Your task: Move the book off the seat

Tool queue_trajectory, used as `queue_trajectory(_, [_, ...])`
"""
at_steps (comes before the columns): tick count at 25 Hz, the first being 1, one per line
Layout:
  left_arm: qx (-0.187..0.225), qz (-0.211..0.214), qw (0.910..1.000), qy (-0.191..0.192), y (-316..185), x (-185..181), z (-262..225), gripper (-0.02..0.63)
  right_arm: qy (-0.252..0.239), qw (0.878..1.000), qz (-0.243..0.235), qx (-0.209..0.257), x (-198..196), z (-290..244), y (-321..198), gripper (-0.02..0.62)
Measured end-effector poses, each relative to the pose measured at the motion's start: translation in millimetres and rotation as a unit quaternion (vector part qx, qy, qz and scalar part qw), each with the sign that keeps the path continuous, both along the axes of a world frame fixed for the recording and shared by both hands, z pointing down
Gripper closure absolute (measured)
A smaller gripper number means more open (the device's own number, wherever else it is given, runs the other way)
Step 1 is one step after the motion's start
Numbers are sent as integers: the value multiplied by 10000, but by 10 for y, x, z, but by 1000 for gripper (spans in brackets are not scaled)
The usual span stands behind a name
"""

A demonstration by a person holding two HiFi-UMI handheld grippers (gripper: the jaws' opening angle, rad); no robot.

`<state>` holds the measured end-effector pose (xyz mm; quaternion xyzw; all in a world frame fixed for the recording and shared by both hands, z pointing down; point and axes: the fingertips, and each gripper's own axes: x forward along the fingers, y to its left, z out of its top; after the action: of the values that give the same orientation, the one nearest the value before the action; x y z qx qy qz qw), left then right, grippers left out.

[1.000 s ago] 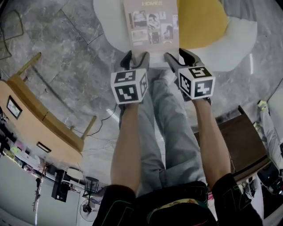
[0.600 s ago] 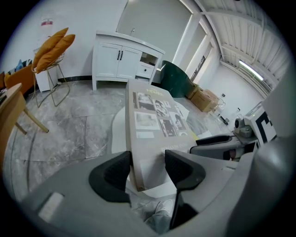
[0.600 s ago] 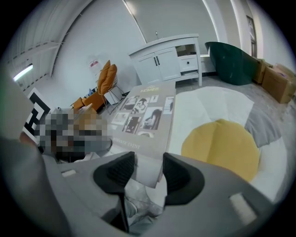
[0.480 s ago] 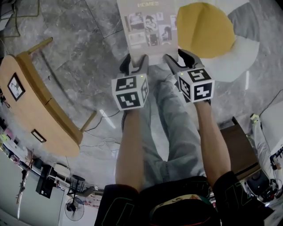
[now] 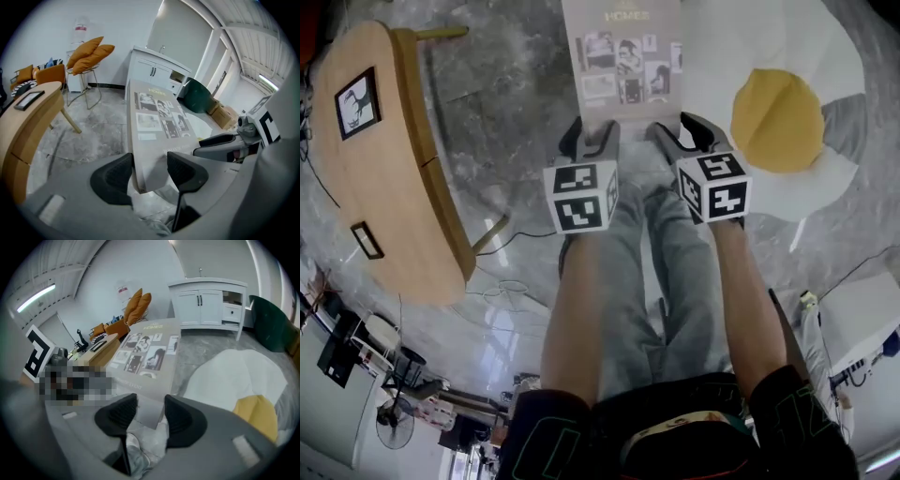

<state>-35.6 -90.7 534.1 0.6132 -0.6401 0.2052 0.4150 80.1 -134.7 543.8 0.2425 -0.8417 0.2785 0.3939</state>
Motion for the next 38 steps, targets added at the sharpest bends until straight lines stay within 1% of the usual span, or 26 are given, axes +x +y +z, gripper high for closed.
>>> queue_trajectory(2, [8, -288, 9996, -56, 176, -487, -1, 359, 14, 9994, -331, 53, -516, 5, 107, 403])
queue_trajectory(4, [12, -569, 9983, -83, 359, -865, -28, 359, -7, 9981, -616, 71, -926, -19, 224, 403])
queue_trajectory(8, [67, -1039, 9945, -142, 556, -1154, -166, 359, -91, 9941, -1071, 147, -1273, -159, 321, 403])
queue_trajectory(10, [108, -1387, 9901, -163, 744, -1440, -220, 359, -93, 9892, -1446, 226, -1608, -215, 440, 403])
queue_trajectory(14, [228, -2104, 9773, -118, 1186, -2125, -422, 359, -30, 9745, -2209, 383, -2415, -446, 743, 403])
queue_trajectory(16, [284, -2460, 9688, -131, 1362, -2355, -532, 359, -64, 9658, -2553, 436, -2713, -572, 853, 403])
queue_trajectory(19, [315, -2942, 9551, -141, 1608, -2517, -627, 359, -73, 9519, -3028, 475, -2975, -673, 1013, 403])
queue_trajectory(22, [278, -3422, 9391, -145, 1944, -2710, -638, 359, -77, 9336, -3547, 497, -3285, -687, 1269, 403])
queue_trajectory(24, [278, -3642, 9308, -169, 2126, -2892, -649, 359, -99, 9225, -3823, 526, -3526, -694, 1421, 403])
queue_trajectory(27, [242, -3947, 9184, -84, 2311, -3103, -614, 359, -71, 9081, -4154, 519, -3837, -678, 1576, 403])
queue_trajectory(31, [196, -4463, 8947, 47, 2420, -3387, -564, 359, -24, 8836, -4654, 520, -4263, -652, 1649, 405])
queue_trajectory(35, [115, -4941, 8693, 82, 2562, -3750, -456, 359, -76, 8570, -5132, 452, -4760, -549, 1770, 404])
queue_trajectory(38, [31, -5249, 8511, 132, 2573, -3892, -348, 359, -62, 8387, -5432, 378, -4985, -412, 1786, 404])
